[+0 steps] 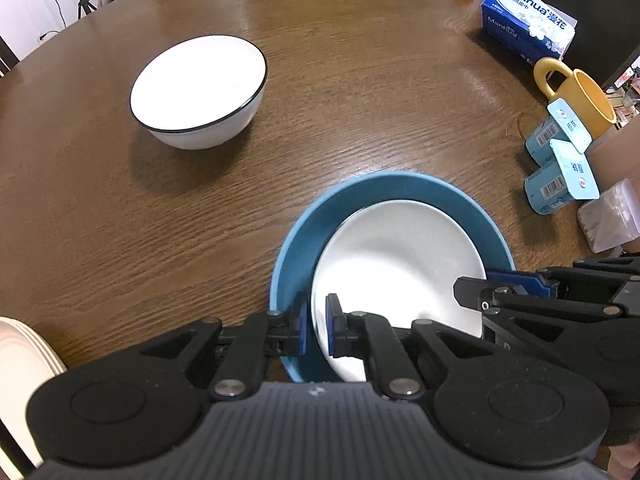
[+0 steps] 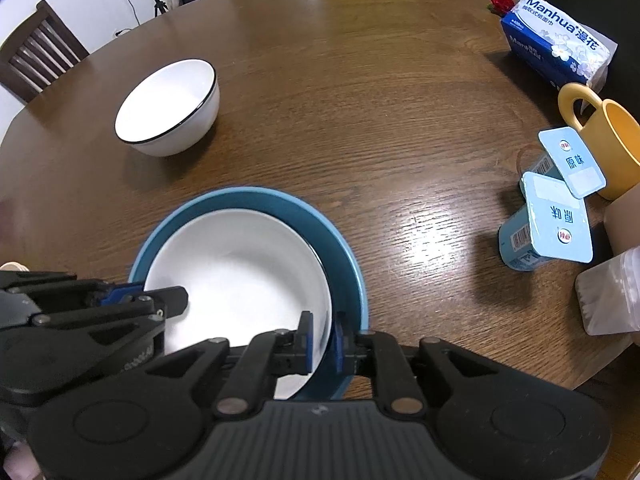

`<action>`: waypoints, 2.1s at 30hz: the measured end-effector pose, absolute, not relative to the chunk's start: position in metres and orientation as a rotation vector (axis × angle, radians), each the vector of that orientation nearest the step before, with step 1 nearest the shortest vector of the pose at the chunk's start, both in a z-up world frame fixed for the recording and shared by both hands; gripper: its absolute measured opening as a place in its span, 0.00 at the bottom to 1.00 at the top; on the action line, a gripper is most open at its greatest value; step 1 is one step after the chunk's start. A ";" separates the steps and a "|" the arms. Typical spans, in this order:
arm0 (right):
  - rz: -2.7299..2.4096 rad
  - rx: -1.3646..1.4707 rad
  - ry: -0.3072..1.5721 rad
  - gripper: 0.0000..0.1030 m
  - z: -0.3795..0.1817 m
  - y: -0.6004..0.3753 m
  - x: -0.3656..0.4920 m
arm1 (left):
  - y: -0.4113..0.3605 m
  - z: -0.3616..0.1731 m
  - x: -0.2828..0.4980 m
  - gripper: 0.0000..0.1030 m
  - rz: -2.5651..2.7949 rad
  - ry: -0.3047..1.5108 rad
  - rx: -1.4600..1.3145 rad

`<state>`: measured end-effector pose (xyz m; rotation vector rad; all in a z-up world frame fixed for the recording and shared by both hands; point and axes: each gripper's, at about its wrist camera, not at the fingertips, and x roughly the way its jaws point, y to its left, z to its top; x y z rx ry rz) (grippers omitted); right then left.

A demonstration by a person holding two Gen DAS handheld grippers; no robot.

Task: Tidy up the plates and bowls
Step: 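Lower the white bowl with both grippers into the blue bowl, then open both grippers to release the white bowl rim, then pull both tools back and up from the nested bowls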

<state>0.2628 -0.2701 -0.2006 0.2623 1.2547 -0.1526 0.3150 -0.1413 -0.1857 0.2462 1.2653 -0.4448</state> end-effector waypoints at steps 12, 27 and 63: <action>-0.134 0.263 1.235 0.15 -0.192 -0.271 0.261 | -0.133 -0.173 0.313 0.21 -0.456 1.249 0.207; -0.137 0.310 1.068 0.71 -0.145 -0.294 0.218 | -0.090 -0.110 0.293 0.90 -0.440 1.020 0.082; -0.006 0.228 0.805 0.96 -0.107 -0.265 0.150 | -0.028 -0.060 0.204 1.00 -0.271 0.691 -0.100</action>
